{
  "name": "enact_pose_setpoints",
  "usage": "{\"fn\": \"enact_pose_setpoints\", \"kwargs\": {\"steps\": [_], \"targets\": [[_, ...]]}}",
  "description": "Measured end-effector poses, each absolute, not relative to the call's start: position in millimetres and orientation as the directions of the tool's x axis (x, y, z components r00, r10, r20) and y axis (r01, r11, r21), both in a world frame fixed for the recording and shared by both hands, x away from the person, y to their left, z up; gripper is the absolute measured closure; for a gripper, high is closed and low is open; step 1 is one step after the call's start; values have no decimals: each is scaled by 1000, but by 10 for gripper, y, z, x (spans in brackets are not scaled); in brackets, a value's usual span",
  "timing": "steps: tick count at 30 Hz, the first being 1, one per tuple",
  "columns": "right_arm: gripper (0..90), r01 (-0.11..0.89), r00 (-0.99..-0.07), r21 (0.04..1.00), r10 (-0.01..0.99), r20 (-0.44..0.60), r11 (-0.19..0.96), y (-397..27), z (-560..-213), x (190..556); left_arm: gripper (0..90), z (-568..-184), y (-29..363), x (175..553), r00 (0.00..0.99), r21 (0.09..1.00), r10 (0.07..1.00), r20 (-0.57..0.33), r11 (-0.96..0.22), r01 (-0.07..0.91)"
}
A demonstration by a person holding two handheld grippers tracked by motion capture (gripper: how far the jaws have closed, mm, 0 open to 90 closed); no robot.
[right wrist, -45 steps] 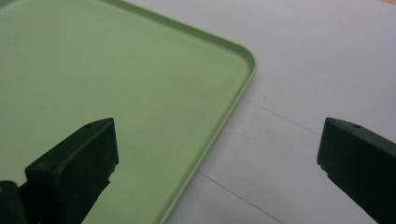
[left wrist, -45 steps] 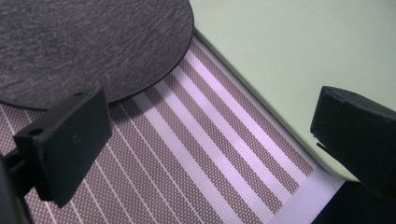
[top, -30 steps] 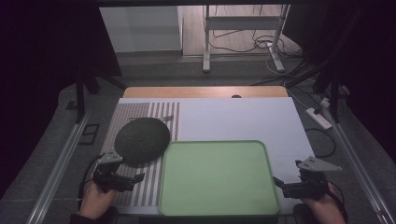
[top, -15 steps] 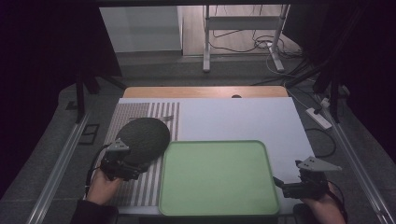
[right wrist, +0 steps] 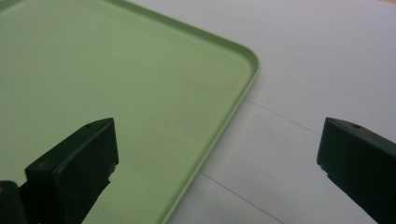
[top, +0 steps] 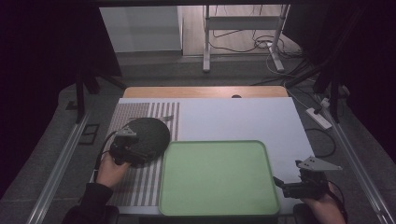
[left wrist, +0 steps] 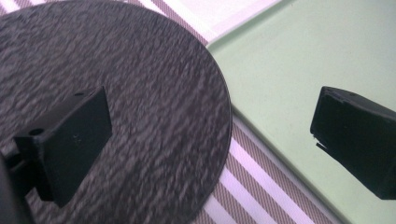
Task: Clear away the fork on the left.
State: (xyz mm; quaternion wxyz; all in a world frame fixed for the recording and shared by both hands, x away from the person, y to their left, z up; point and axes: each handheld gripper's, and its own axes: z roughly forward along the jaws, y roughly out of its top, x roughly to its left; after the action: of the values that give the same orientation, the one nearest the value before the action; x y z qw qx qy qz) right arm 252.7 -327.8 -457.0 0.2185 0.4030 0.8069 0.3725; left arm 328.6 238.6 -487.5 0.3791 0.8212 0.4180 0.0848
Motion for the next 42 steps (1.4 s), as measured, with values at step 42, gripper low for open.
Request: {"fn": "enact_pose_setpoints", "kwargs": {"steps": [42], "targets": [[0, 490, -587, 779, 809, -37, 392, -3290, -4571, 2534, 0, -4911, 2014, 4431, 649, 635, 746, -151, -430, 642]]}}
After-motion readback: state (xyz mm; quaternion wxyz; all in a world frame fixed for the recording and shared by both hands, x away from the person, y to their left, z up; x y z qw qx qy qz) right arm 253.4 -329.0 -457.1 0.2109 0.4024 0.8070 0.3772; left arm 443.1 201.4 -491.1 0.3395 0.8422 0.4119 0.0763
